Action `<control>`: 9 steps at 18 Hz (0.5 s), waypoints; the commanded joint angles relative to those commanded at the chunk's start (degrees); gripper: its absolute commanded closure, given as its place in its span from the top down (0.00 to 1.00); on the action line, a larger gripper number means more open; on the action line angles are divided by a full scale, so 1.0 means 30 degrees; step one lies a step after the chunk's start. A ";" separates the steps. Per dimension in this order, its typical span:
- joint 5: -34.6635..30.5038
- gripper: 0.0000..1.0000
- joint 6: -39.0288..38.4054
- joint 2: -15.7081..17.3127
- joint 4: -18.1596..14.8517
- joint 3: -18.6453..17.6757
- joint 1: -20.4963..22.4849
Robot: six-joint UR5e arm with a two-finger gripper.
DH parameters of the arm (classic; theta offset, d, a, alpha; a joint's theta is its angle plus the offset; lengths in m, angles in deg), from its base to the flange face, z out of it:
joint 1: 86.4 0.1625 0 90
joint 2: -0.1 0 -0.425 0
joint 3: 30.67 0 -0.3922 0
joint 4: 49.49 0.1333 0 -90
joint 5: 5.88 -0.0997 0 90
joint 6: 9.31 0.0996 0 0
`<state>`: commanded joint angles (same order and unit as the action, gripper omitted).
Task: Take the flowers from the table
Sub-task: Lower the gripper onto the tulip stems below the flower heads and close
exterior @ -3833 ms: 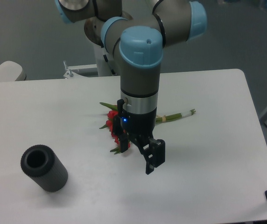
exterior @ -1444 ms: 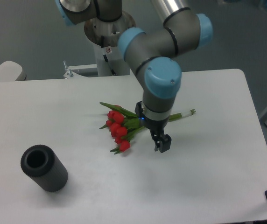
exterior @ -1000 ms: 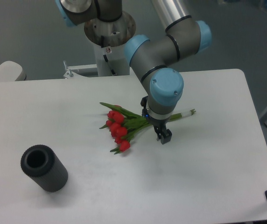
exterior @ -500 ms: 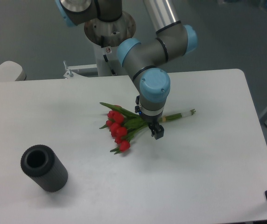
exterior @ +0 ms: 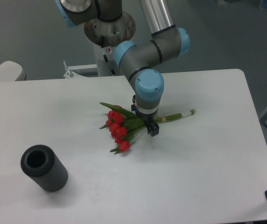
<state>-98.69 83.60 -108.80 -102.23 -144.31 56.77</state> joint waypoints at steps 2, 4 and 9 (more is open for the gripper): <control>0.0029 1.00 -0.0029 -0.0029 0.0000 -0.0059 0.0000; 0.0058 1.00 -0.0029 -0.0087 0.0117 -0.0059 -0.0058; 0.0205 0.58 -0.0059 -0.0381 0.1347 -0.0147 -0.0117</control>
<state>-98.08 83.42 -109.94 -98.19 -144.75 56.42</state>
